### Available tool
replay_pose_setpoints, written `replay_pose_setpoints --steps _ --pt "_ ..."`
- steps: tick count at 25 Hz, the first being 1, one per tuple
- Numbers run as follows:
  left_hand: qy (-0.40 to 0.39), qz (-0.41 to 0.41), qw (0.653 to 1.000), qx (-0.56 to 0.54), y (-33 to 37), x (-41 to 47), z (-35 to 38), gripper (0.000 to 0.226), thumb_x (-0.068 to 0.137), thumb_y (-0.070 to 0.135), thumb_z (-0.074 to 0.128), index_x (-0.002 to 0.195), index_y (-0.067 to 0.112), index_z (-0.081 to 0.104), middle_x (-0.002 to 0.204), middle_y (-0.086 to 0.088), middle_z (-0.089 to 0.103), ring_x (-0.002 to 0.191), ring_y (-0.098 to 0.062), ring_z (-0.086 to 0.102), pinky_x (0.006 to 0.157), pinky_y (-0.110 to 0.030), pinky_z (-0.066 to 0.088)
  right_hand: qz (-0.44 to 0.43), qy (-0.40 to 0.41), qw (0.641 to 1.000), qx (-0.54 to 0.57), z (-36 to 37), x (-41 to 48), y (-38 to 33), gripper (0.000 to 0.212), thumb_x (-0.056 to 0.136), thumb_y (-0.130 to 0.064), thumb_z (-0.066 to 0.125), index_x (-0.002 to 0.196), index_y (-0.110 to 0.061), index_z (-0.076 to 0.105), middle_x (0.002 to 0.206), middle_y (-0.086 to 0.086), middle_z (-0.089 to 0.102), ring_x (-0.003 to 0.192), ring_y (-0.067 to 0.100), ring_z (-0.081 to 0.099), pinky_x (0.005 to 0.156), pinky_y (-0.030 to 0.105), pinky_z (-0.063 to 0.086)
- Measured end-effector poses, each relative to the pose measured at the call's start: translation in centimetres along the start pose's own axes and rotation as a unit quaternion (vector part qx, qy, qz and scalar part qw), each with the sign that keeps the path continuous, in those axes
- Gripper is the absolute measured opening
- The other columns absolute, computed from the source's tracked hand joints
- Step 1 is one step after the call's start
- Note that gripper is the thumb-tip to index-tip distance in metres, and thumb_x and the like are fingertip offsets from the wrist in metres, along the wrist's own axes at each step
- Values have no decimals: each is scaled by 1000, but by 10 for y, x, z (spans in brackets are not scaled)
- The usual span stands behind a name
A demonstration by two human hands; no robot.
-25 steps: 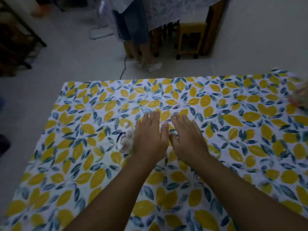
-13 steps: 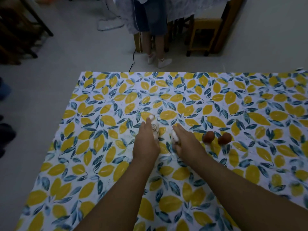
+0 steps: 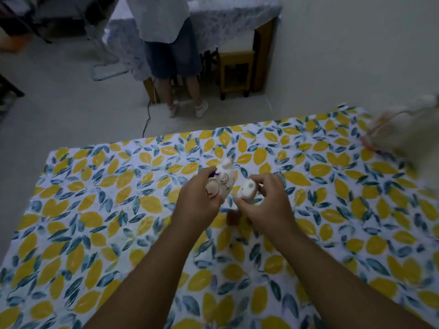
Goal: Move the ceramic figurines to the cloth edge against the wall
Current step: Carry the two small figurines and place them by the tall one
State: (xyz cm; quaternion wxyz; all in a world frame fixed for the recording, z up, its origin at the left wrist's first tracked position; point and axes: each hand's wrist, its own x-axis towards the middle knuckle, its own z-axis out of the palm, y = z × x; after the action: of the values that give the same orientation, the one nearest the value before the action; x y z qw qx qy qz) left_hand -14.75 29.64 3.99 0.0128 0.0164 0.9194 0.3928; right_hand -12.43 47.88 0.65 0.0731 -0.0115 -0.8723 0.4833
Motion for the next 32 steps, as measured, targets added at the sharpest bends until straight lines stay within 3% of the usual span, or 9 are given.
replay_pose_setpoints --steps 2,7,11,14,22,28,32 --pt "-39 44 998 8 44 25 39 65 81 20 78 139 28 50 133 1 61 116 -19 59 83 -24 45 23 45 999 -9 -52 10 31 49 78 -33 87 113 -25 55 115 -5 46 101 7 52 91 25 51" --pt "-159 117 980 7 144 75 162 62 83 20 77 138 29 49 134 0 59 117 -21 58 83 -29 47 141 125 982 -16 -179 24 126 54 77 -40 88 116 -40 51 118 -10 54 106 12 58 89 37 57" --pt "-239 138 960 36 204 105 263 57 84 20 77 132 29 48 128 -4 62 108 -27 61 82 -45 55 189 196 961 -47 -244 27 199 50 75 -30 90 115 -29 59 117 -1 54 105 24 62 87 49 59" --pt "-287 176 938 77 233 123 321 58 84 18 77 134 25 48 129 -8 60 111 -32 59 85 -49 53 205 215 954 -44 -265 26 240 49 77 -25 90 115 -31 59 116 -3 52 104 25 61 87 50 58" --pt "-281 252 925 56 259 146 385 54 77 22 79 127 18 59 123 -10 64 106 -30 61 79 -31 47 202 251 945 -57 -264 26 286 50 79 -19 88 120 -10 62 119 11 57 110 33 59 89 51 54" --pt "-265 248 931 34 255 146 382 53 73 25 81 123 23 63 115 -6 69 99 -28 64 73 -30 47 189 279 939 -73 -261 26 281 49 73 -18 91 113 -12 63 109 -4 49 105 33 60 86 49 56" --pt "-255 243 936 23 256 142 380 52 73 24 81 123 24 64 113 -4 71 99 -26 65 76 -29 50 198 281 936 -70 -257 14 278 49 75 -19 90 115 -10 63 110 -3 46 105 34 61 86 52 57"
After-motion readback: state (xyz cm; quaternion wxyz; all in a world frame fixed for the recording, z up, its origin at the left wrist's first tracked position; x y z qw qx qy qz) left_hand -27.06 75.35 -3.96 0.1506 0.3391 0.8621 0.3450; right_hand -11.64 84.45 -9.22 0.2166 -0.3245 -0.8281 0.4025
